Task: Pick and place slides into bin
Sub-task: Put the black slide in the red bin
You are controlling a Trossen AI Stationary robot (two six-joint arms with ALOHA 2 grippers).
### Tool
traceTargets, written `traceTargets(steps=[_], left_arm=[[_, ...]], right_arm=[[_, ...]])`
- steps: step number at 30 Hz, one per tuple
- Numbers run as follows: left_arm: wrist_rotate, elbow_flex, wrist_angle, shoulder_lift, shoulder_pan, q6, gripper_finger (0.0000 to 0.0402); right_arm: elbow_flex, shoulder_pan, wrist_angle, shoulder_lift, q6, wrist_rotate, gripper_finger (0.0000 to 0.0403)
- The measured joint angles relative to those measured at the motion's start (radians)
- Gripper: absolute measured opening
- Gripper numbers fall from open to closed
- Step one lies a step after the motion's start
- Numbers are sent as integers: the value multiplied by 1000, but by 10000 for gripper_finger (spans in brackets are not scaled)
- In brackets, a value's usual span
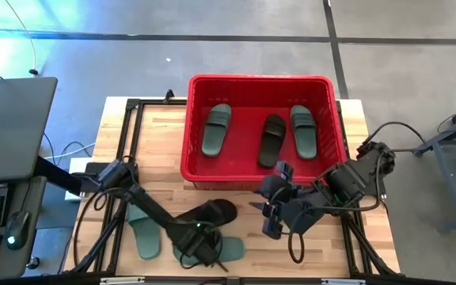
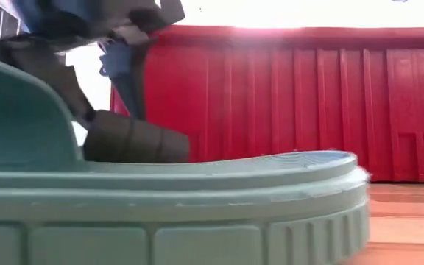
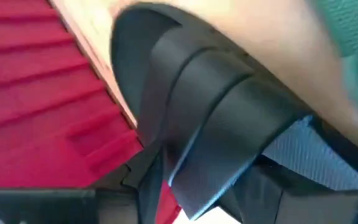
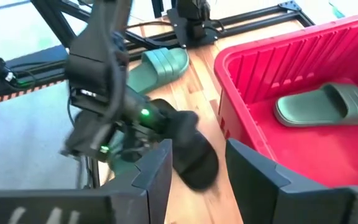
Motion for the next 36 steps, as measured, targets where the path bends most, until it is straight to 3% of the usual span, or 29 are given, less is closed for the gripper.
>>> traceTargets(steps=[3, 7, 12, 16, 24, 30, 36], left_arm=[[11, 0, -4, 0, 47, 3, 115], [87, 2, -1, -2, 112, 18, 19], [158, 91, -89, 2, 135, 21, 7], [175, 267, -211, 2, 104, 19, 6], [196, 776, -476, 0, 13, -97, 3], [130, 673, -309, -195, -21, -152, 2], [-191, 673, -285, -270, 29, -158, 1]], right_arm=[[0, 8, 1, 0, 0, 0, 138], [0, 12, 1, 0, 7, -3, 138], [0, 12, -7, 0, 23, -9, 138], [0, 12, -27, 0, 23, -9, 138], [0, 28, -41, 0, 28, -5, 138], [0, 78, -28, 0, 30, 39, 133], [0, 141, -22, 0, 47, 152, 133]])
